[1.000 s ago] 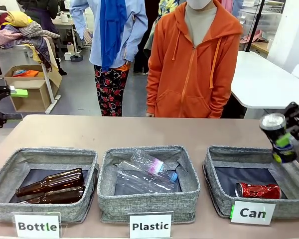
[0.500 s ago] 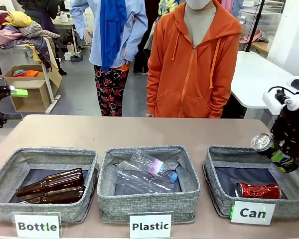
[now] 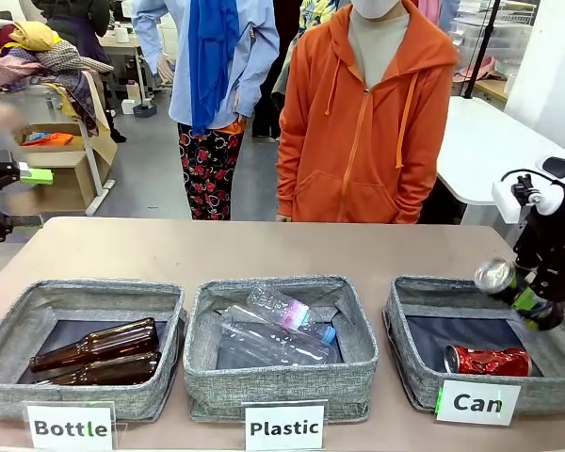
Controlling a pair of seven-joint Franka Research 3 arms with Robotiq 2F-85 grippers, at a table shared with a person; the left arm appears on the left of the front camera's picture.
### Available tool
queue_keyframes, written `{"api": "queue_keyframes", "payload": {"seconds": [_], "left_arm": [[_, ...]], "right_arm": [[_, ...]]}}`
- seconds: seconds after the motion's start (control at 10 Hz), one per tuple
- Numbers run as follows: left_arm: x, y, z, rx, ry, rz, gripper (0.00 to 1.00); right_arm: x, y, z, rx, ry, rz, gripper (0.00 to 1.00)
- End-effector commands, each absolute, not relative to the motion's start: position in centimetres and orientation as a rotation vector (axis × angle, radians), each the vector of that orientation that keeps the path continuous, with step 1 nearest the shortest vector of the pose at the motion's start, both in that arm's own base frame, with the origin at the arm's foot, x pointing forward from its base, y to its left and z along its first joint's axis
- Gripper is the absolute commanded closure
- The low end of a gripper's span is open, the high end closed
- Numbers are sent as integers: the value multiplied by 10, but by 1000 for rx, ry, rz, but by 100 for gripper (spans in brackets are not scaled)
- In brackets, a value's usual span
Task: Sort the can waste into the basket.
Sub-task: Pick up the can waste from the table and place it in the right Fabric basket.
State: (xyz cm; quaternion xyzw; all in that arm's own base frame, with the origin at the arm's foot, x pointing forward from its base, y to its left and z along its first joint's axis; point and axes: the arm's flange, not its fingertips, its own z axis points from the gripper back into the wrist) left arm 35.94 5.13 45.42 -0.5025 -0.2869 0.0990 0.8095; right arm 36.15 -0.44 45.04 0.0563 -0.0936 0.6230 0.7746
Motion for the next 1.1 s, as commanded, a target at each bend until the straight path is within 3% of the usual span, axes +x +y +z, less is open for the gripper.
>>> {"api": "queue_keyframes", "payload": {"seconds": [0.0, 0.4, 0.7, 0.8, 1.0], "left_arm": [[357, 54, 453, -1071, -610, 193, 0], [357, 54, 453, -1071, -610, 193, 0], [357, 54, 453, -1071, -610, 193, 0], [357, 54, 453, -1071, -610, 193, 0], [357, 54, 453, -1071, -610, 193, 0]], "right_arm": [[361, -3, 448, 107, -187, 1335, 0], [361, -4, 450, 126, -246, 1322, 0], [361, -6, 453, 257, -327, 1191, 0], [364, -5, 456, 465, -349, 1103, 0], [380, -2, 464, 770, -640, 741, 0]]}}
